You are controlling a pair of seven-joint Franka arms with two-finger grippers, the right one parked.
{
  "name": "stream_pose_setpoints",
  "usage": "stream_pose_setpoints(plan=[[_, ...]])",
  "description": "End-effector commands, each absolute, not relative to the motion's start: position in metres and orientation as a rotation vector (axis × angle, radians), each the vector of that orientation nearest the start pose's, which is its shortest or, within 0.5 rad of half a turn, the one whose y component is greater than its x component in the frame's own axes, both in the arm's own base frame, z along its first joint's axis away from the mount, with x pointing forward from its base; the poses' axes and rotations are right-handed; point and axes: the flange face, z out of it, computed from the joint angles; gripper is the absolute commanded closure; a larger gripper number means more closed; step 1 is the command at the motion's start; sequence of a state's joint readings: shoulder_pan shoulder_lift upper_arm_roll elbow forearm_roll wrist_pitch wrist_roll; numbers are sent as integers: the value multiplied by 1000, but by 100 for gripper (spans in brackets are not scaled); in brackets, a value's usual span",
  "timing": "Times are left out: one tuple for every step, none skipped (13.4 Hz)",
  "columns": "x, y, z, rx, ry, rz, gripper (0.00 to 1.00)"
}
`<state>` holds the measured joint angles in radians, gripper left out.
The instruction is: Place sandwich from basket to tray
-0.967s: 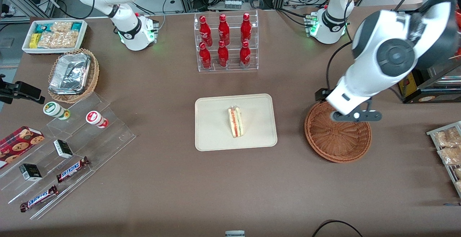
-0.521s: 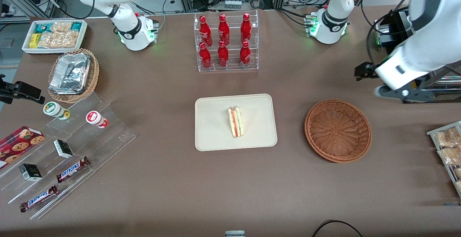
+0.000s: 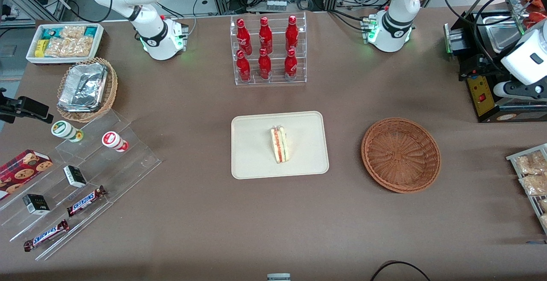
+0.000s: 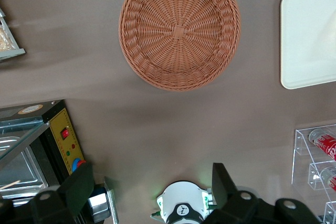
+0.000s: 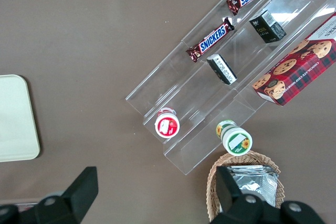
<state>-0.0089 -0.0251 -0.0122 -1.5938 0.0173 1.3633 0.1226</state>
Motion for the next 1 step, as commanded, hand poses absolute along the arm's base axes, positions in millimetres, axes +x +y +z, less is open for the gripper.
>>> stream_pose_setpoints(plan=[[517, -6, 614, -3109, 233, 316, 0]])
